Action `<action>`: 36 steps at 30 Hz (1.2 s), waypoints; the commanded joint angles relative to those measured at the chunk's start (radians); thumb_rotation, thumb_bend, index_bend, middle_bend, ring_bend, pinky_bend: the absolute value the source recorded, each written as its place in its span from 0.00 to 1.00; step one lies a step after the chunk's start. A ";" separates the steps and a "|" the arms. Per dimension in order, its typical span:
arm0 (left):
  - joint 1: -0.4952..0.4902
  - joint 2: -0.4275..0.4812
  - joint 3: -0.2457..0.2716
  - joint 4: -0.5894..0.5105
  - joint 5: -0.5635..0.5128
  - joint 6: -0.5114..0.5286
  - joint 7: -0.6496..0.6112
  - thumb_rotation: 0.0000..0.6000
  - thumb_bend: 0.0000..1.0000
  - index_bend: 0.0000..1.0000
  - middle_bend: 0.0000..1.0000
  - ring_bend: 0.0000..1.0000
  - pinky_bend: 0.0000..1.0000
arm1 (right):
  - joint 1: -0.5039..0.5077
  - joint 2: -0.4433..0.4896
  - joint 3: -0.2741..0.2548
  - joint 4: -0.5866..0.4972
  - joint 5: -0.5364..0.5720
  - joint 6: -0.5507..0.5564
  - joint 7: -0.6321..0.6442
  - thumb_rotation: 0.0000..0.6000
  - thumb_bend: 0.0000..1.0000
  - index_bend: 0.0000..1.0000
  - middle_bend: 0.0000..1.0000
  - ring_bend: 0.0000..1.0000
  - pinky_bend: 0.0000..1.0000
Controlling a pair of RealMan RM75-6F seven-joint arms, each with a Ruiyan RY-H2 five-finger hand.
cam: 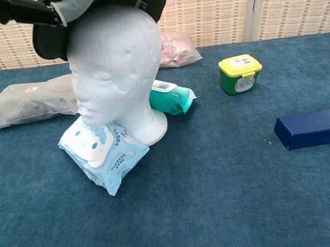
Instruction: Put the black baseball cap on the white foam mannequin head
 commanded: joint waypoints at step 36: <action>0.014 -0.082 0.074 0.064 0.015 -0.086 0.050 1.00 0.49 0.59 0.60 0.36 0.56 | -0.002 0.005 0.000 -0.001 -0.001 0.002 0.013 1.00 0.12 0.37 0.32 0.23 0.57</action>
